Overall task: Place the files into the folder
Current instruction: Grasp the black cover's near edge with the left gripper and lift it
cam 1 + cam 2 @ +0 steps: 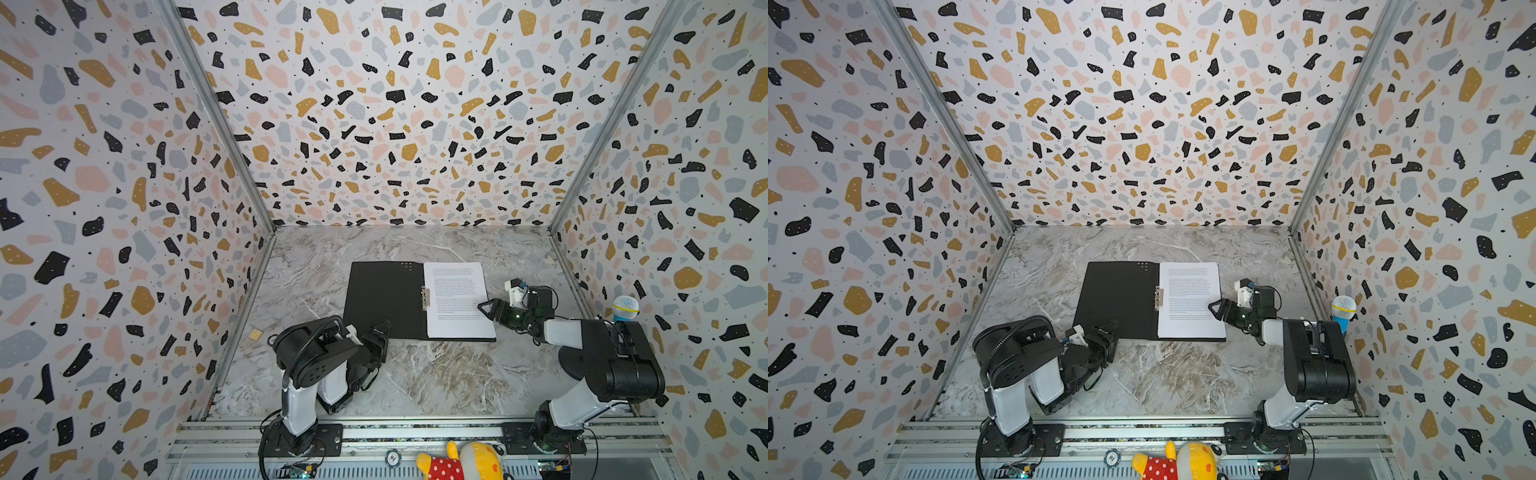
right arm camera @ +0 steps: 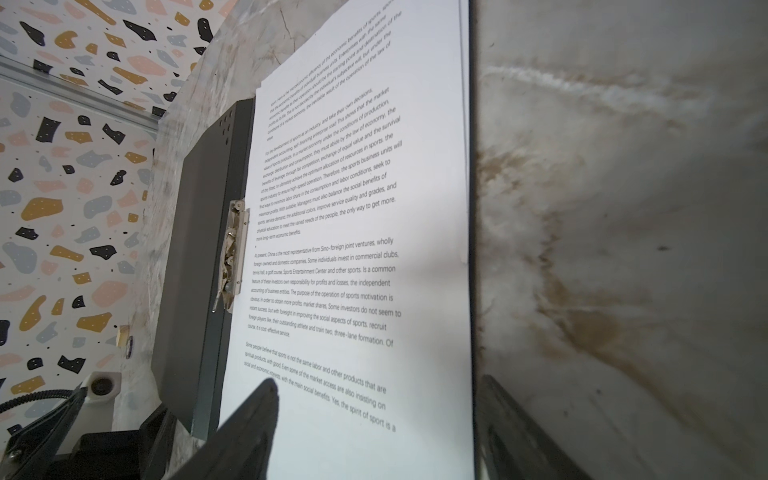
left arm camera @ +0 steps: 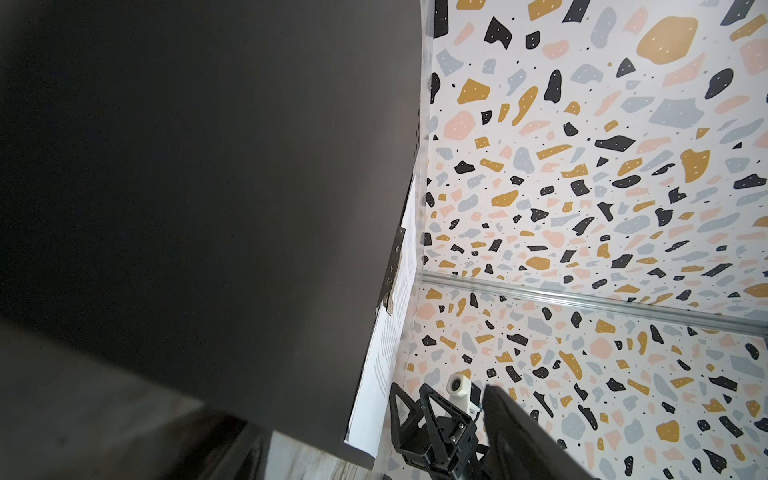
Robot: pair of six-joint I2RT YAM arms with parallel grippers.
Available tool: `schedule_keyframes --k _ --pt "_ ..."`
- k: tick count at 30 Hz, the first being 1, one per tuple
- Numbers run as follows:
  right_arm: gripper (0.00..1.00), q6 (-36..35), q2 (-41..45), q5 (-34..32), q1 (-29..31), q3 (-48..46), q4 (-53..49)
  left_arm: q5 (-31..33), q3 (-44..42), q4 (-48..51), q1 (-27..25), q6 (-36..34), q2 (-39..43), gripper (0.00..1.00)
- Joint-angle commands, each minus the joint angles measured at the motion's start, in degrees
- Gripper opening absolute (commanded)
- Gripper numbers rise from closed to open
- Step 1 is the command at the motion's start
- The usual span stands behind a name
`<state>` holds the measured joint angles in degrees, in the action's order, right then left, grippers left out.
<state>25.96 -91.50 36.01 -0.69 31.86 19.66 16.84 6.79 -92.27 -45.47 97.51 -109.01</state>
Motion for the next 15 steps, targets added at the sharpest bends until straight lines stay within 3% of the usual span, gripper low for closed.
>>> schedule_keyframes --k 1,8,15 --pt "0.76 0.28 -1.97 -0.76 0.84 -1.65 -9.1 2.29 0.73 -12.69 -0.23 -3.06 -1.03 0.77" --pt "0.76 0.11 -1.93 -0.77 0.87 -1.58 -9.38 3.08 2.01 -13.52 -0.23 -5.05 -2.92 0.68" --pt "0.76 -0.02 -2.01 -0.77 1.04 -1.47 -9.7 4.45 1.83 -13.33 -0.23 -10.13 0.14 0.55"
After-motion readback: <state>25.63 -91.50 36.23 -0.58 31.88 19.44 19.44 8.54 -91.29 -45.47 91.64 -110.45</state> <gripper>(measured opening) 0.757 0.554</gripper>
